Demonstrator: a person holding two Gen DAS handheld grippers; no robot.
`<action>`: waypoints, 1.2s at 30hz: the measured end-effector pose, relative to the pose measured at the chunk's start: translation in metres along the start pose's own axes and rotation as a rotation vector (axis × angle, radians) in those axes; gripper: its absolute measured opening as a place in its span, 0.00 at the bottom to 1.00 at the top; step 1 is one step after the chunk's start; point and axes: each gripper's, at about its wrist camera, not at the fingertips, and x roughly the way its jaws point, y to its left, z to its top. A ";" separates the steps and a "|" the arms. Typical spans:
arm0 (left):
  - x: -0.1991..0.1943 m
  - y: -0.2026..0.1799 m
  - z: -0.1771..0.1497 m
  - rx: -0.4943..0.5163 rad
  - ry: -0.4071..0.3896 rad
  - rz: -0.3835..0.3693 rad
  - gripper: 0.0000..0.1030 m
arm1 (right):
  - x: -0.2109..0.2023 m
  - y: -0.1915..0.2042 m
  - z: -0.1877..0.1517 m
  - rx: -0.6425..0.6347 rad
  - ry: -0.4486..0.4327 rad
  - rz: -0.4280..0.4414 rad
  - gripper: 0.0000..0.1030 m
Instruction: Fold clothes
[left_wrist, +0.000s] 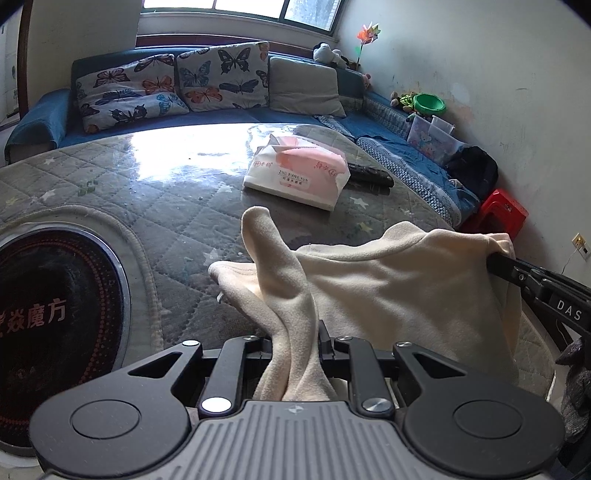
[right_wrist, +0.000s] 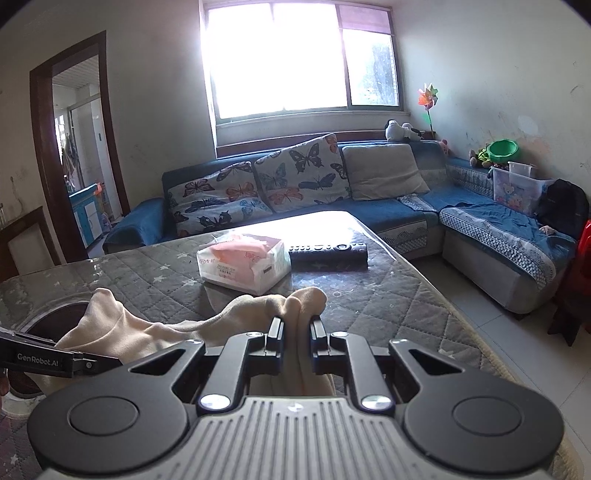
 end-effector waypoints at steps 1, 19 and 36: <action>0.001 0.000 0.000 0.000 0.002 0.001 0.18 | 0.001 0.001 0.000 -0.005 0.003 -0.004 0.12; 0.002 -0.001 0.001 0.005 0.007 0.028 0.18 | 0.008 0.016 0.004 -0.071 0.025 -0.074 0.12; 0.003 0.004 0.001 0.000 0.011 0.047 0.18 | 0.006 0.027 0.009 -0.111 0.034 -0.102 0.12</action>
